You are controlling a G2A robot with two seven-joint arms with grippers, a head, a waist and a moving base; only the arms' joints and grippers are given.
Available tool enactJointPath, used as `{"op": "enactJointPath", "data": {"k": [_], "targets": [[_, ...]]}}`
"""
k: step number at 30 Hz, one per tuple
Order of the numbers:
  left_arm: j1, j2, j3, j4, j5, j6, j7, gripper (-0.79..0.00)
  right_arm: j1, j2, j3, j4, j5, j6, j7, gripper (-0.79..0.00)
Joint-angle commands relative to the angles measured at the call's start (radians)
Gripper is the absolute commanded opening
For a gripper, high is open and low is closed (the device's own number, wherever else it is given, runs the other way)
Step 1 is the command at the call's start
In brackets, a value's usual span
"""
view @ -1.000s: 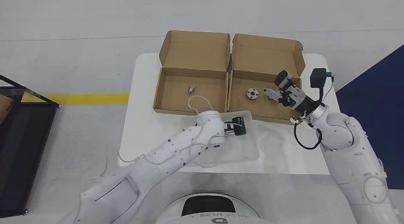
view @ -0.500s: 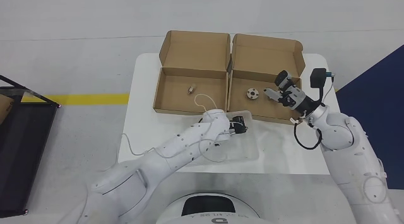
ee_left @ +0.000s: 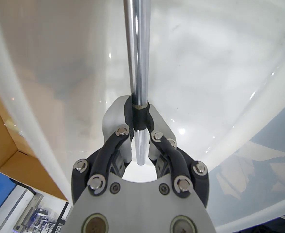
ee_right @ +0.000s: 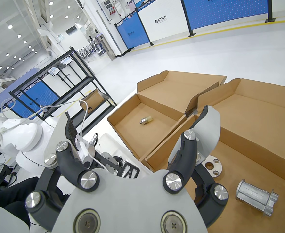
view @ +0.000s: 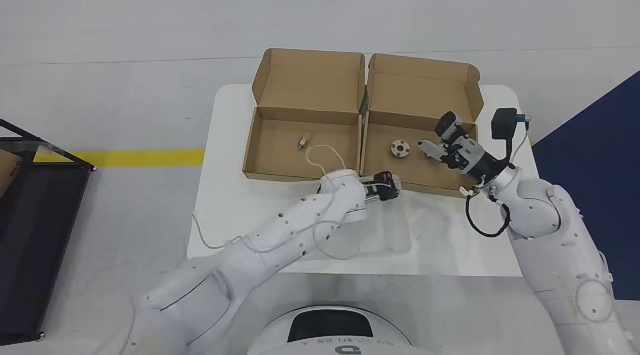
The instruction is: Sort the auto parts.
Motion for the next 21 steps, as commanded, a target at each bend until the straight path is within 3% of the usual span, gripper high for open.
{"op": "enactJointPath", "data": {"k": [1, 10, 14, 21], "targets": [[0.029, 0.028, -0.055, -0.066, 0.003, 0.000, 0.010, -0.785, 0.000, 0.000, 0.000, 0.000, 0.000, 0.000, 0.000, 0.000], [0.269, 0.159, -0.412, -0.414, -0.081, -0.125, 0.133, -0.785, 0.000, 0.000, 0.000, 0.000, 0.000, 0.000, 0.000, 0.000], [0.349, 0.189, -0.555, -0.493, -0.187, -0.147, 0.205, -0.785, 0.000, 0.000, 0.000, 0.000, 0.000, 0.000, 0.000, 0.000], [0.397, 0.212, -0.684, -0.528, -0.357, -0.180, 0.316, -0.785, 0.000, 0.000, 0.000, 0.000, 0.000, 0.000, 0.000, 0.000]]}}
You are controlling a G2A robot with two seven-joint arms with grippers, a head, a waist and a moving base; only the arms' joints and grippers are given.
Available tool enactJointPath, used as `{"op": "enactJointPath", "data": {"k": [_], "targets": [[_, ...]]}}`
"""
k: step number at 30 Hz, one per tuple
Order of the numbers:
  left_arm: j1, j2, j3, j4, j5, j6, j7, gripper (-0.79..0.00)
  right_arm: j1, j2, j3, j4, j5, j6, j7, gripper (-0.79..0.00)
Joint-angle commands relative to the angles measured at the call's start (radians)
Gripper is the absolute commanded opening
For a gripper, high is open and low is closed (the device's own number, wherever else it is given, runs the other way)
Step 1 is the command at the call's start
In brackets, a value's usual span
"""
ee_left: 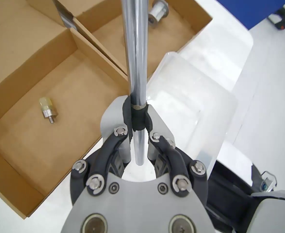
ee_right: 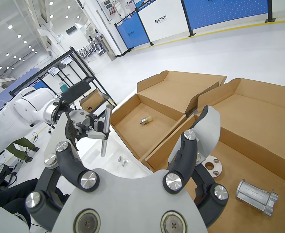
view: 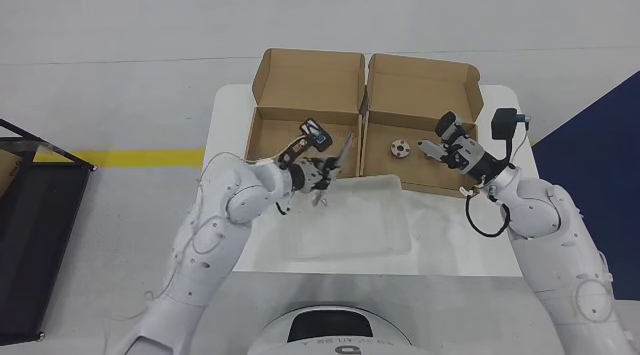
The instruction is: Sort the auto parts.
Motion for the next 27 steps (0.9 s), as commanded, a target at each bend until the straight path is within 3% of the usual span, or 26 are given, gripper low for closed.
{"op": "enactJointPath", "data": {"k": [1, 18, 21, 23, 25, 27], "targets": [[0.005, 0.004, -0.021, -0.005, -0.039, 0.001, 0.029, -0.785, 0.000, 0.000, 0.000, 0.000, 0.000, 0.000, 0.000, 0.000], [0.008, 0.005, -0.008, 0.000, -0.123, -0.007, 0.060, -0.785, 0.000, 0.000, 0.000, 0.000, 0.000, 0.000, 0.000, 0.000], [-0.025, 0.008, -0.047, 0.046, -0.347, -0.016, 0.007, -0.785, 0.000, 0.000, 0.000, 0.000, 0.000, 0.000, 0.000, 0.000], [-0.082, 0.012, -0.082, 0.132, -0.644, -0.016, -0.134, -0.785, 0.000, 0.000, 0.000, 0.000, 0.000, 0.000, 0.000, 0.000], [-0.164, 0.018, -0.121, 0.251, -0.912, 0.040, -0.295, -0.785, 0.000, 0.000, 0.000, 0.000, 0.000, 0.000, 0.000, 0.000], [-0.232, 0.022, -0.136, 0.356, -1.068, 0.066, -0.413, -0.785, 0.000, 0.000, 0.000, 0.000, 0.000, 0.000, 0.000, 0.000]]}}
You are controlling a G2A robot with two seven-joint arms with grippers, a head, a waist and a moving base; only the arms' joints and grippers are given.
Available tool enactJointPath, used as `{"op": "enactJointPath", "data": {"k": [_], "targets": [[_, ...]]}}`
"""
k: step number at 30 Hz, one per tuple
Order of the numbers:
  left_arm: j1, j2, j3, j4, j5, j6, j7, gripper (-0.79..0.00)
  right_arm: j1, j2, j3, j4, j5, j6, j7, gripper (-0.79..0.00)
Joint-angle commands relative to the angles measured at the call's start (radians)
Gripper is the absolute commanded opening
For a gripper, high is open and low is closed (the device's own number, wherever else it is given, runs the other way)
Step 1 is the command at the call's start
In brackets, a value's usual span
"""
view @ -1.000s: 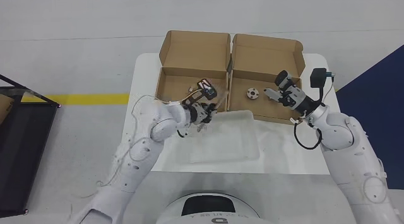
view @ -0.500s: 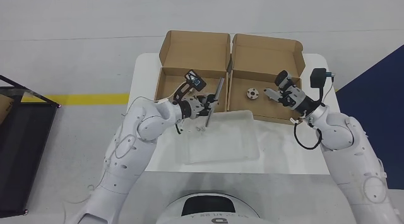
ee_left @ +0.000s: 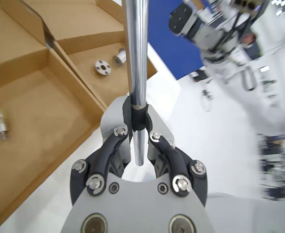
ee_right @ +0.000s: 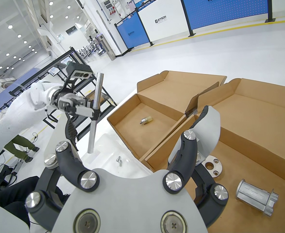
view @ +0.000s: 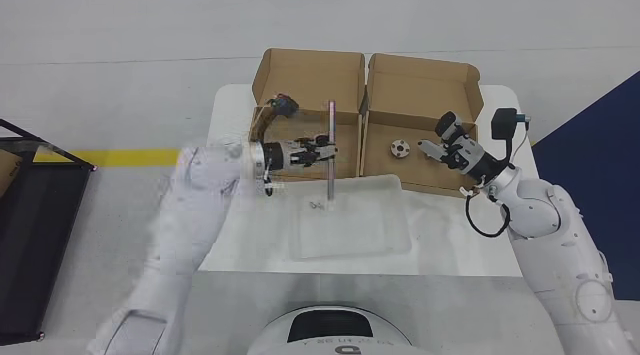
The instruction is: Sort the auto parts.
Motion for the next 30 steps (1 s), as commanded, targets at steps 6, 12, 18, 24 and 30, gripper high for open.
{"op": "enactJointPath", "data": {"k": [6, 12, 18, 24, 30], "targets": [[-0.167, -0.002, 0.026, 0.307, -0.568, 0.124, -0.344, -0.785, 0.000, 0.000, 0.000, 0.000, 0.000, 0.000, 0.000, 0.000], [-0.234, 0.004, 0.139, 0.406, -0.869, 0.251, -0.404, -0.785, 0.000, 0.000, 0.000, 0.000, 0.000, 0.000, 0.000, 0.000], [-0.242, 0.041, 0.286, 0.350, -1.162, 0.366, -0.404, -0.785, 0.000, 0.000, 0.000, 0.000, 0.000, 0.000, 0.000, 0.000], [-0.258, 0.081, 0.384, 0.326, -1.305, 0.424, -0.404, -0.785, 0.000, 0.000, 0.000, 0.000, 0.000, 0.000, 0.000, 0.000], [-0.258, 0.081, 0.384, 0.326, -1.305, 0.424, -0.404, -0.785, 0.000, 0.000, 0.000, 0.000, 0.000, 0.000, 0.000, 0.000]]}}
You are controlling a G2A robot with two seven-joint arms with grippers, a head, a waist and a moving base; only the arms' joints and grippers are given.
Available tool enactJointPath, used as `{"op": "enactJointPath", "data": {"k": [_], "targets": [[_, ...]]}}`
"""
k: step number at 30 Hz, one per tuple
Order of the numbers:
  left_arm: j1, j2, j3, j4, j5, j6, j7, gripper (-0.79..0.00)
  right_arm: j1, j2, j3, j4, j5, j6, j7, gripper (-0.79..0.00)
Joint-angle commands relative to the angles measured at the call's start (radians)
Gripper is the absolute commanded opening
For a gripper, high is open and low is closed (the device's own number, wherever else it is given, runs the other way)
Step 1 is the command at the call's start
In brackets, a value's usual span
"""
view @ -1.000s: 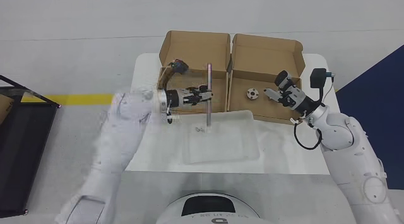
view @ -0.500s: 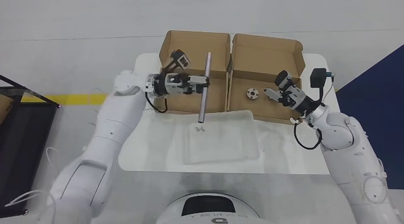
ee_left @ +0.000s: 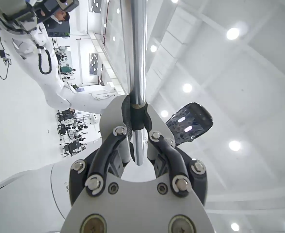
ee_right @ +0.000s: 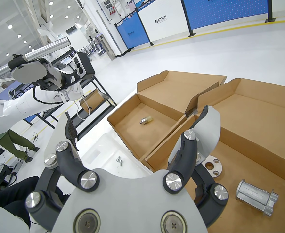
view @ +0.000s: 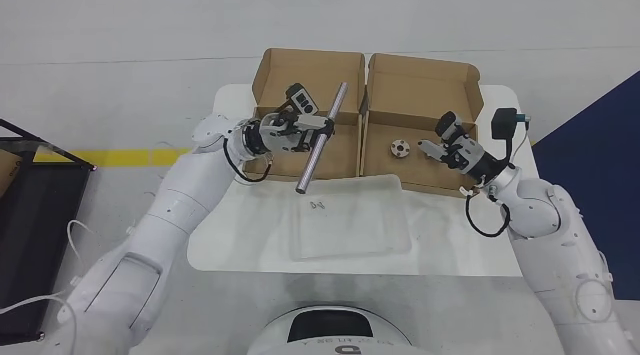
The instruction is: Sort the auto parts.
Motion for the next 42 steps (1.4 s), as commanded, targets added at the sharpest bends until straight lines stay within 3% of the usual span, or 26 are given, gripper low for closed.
{"op": "enactJointPath", "data": {"k": [1, 6, 10, 13, 22, 31, 37, 42], "targets": [[0.000, 0.000, 0.000, 0.000, 0.000, 0.000, 0.000, -0.785, 0.000, 0.000, 0.000, 0.000, 0.000, 0.000, 0.000, 0.000], [0.000, 0.001, -0.002, -0.001, 0.008, -0.009, 0.014, -0.785, 0.000, 0.000, 0.000, 0.000, 0.000, 0.000, 0.000, 0.000], [0.030, 0.023, -0.059, -0.080, 0.236, -0.217, 0.254, -0.785, 0.000, 0.000, 0.000, 0.000, 0.000, 0.000, 0.000, 0.000], [0.085, 0.041, -0.107, -0.182, 0.383, -0.324, 0.400, -0.785, 0.000, 0.000, 0.000, 0.000, 0.000, 0.000, 0.000, 0.000], [0.231, 0.072, -0.187, -0.420, 0.810, -0.451, 0.700, -0.785, 0.000, 0.000, 0.000, 0.000, 0.000, 0.000, 0.000, 0.000], [0.298, 0.076, -0.178, -0.528, 1.062, -0.449, 0.867, -0.785, 0.000, 0.000, 0.000, 0.000, 0.000, 0.000, 0.000, 0.000], [0.282, 0.074, -0.161, -0.516, 1.065, -0.429, 0.856, -0.785, 0.000, 0.000, 0.000, 0.000, 0.000, 0.000, 0.000, 0.000], [0.248, 0.075, -0.148, -0.491, 1.051, -0.356, 0.784, -0.785, -0.003, 0.000, -0.024, -0.008, 0.036, -0.040, 0.033, 0.000]]}}
